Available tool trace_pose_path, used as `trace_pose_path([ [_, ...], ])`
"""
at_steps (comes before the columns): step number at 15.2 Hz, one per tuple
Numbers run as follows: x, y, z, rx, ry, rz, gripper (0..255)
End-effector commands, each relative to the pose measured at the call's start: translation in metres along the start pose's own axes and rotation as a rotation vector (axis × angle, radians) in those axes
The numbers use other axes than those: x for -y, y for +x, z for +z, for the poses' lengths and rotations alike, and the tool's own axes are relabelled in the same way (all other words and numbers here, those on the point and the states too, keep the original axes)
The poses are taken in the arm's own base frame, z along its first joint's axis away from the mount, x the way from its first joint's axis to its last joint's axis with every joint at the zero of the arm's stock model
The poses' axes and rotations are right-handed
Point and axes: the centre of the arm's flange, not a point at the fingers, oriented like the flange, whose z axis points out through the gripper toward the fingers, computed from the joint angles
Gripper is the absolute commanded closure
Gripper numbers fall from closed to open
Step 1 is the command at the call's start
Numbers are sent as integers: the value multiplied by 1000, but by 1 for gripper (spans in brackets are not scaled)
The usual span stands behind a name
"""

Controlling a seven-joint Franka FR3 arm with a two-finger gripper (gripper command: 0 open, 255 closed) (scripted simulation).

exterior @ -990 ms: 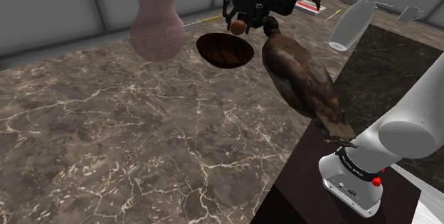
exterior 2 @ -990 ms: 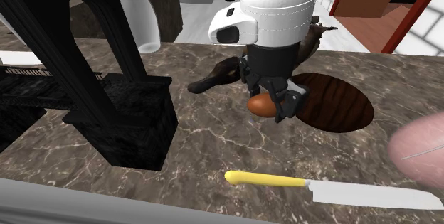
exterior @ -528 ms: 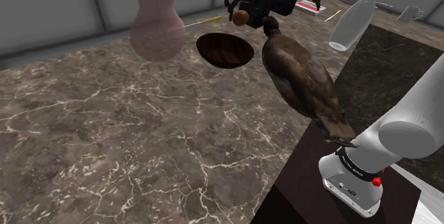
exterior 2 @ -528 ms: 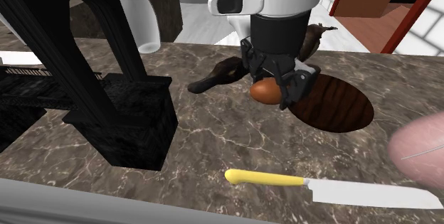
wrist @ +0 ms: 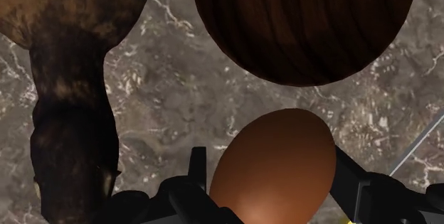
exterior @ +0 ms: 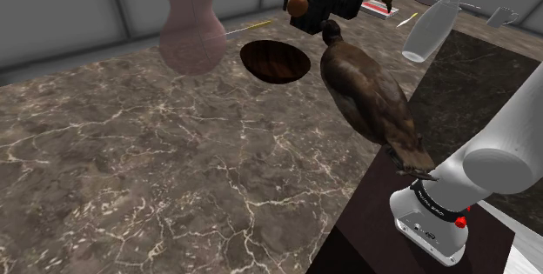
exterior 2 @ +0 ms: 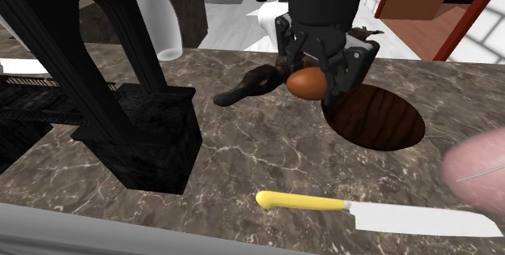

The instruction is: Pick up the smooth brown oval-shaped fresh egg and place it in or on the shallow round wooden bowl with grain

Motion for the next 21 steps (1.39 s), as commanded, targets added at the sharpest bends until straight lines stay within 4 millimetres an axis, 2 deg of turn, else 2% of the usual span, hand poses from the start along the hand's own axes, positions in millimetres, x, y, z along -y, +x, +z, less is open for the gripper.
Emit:
trace_pose_path([
  [1,0,-2,-11,0,0,0,255],
  [2,0,-2,-11,0,0,0,255],
  [15,61,-160,17,0,0,0,255],
  [21,60,-155,48,0,0,0,255],
])
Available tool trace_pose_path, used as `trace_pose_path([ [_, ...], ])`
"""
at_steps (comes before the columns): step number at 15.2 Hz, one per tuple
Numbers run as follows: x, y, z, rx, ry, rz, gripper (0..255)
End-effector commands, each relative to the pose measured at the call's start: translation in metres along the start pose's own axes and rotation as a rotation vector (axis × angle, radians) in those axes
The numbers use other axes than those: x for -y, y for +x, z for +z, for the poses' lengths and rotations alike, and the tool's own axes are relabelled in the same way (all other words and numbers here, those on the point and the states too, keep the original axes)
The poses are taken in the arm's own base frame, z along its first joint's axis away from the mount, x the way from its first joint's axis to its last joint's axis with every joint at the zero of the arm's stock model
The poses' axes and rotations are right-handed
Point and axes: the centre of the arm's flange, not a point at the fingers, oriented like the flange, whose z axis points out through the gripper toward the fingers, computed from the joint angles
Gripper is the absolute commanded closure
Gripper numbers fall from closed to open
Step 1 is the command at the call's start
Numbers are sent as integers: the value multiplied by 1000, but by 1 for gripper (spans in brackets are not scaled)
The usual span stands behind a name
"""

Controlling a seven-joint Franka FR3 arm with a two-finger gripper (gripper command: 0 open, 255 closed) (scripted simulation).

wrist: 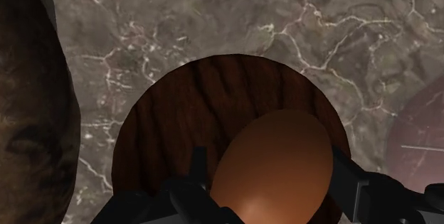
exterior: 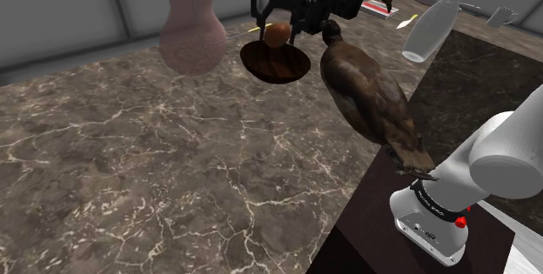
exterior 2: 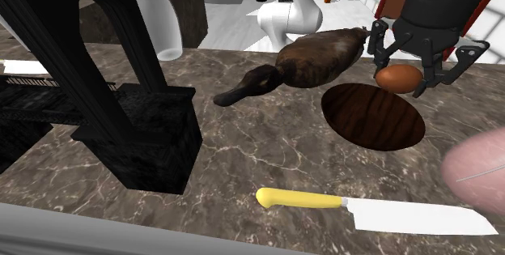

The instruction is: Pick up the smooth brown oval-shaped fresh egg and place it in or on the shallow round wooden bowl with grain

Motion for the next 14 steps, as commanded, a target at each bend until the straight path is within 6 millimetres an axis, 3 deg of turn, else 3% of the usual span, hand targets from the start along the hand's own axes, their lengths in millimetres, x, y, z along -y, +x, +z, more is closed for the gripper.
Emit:
trace_pose_path([
  [1,0,3,10,0,1,0,255],
  [6,0,7,40,0,1,0,255],
  [14,0,7,40,0,1,0,255],
])
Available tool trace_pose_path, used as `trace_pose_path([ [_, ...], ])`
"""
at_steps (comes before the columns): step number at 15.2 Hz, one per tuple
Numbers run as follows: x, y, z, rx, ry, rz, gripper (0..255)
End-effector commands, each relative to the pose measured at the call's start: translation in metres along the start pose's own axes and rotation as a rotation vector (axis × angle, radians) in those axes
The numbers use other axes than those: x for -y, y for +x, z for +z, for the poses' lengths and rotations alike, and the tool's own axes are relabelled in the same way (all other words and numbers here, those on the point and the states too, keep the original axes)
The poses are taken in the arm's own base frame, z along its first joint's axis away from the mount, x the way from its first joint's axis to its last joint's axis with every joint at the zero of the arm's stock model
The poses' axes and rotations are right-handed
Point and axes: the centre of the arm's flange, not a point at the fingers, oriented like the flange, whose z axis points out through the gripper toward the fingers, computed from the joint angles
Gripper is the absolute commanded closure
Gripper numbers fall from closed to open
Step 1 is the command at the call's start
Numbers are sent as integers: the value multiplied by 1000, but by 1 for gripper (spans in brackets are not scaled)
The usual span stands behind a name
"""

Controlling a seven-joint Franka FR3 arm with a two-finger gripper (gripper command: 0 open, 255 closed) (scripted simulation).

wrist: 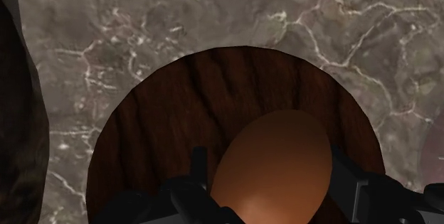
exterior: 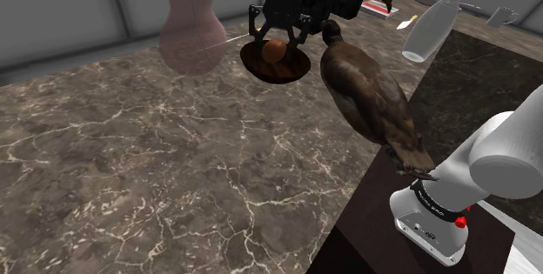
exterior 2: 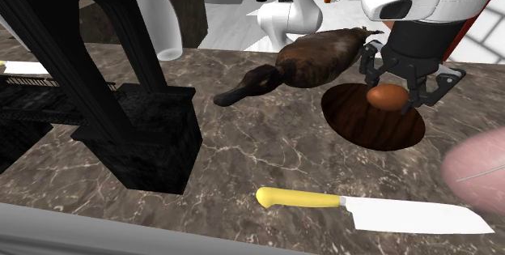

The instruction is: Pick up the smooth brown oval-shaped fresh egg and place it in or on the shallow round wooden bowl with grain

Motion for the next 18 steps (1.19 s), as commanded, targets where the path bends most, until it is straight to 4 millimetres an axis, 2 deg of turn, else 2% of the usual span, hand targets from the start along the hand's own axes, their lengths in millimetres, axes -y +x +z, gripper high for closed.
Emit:
trace_pose_path([
  [1,0,0,0,0,0,0,0],
  [6,0,0,0,0,0,0,0],
  [10,0,0,-50,0,0,0,0],
  [18,0,0,-50,0,0,0,0],
])
